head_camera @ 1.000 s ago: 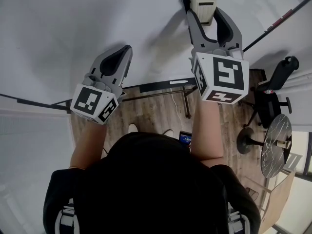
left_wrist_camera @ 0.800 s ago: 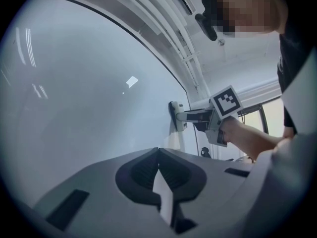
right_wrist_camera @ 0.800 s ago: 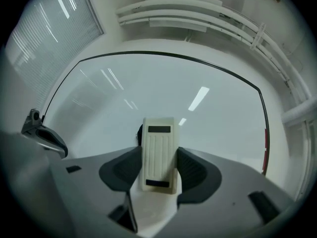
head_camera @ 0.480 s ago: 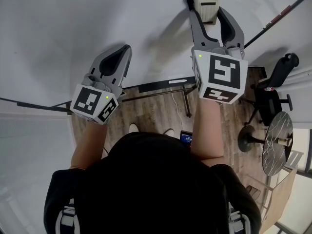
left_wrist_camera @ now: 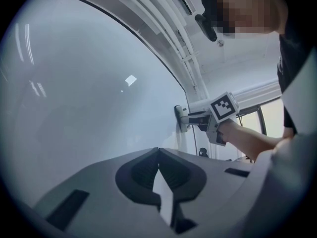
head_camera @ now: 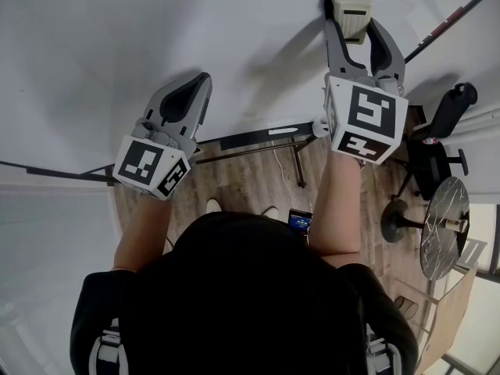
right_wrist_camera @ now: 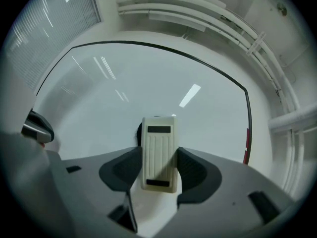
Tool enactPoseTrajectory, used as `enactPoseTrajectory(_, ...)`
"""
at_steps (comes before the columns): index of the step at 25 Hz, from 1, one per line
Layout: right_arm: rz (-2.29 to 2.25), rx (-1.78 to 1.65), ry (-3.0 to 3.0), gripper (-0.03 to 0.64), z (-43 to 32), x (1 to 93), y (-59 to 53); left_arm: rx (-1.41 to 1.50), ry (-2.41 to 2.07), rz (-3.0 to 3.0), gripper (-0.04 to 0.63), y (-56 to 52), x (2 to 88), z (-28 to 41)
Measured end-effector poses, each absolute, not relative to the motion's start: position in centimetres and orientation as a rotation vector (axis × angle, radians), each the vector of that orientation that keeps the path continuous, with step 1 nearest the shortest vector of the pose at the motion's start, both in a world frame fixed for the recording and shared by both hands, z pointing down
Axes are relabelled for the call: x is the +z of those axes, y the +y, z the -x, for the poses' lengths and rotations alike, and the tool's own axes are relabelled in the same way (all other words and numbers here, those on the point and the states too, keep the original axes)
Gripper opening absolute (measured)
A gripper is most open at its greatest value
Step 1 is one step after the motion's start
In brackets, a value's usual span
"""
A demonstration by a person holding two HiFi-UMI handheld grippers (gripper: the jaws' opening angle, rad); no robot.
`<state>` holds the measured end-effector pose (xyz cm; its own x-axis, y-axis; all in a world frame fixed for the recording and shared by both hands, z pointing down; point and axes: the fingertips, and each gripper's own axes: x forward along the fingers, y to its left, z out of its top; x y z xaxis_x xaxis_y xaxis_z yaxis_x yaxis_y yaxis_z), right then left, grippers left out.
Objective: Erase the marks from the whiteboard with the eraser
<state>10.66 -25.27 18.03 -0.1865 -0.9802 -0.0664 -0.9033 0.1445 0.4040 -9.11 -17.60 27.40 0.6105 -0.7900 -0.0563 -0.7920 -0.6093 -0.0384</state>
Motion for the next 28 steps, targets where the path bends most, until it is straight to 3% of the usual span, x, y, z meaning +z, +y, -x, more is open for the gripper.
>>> enactPoseTrajectory(16, -1.995, -0.449, -2.098, 0.222, -18.4, 19.8, -26.5, 0.039, 1.307, 2.803, 0.005, -18.3, 28.1, 7.9)
enactPoseTrajectory(28, -1.579, -0.322, -2.732, 0.224, -12.2, 22.1, -19.0, 0.068, 1.298, 2.796, 0.006, -17.2, 29.0, 8.5)
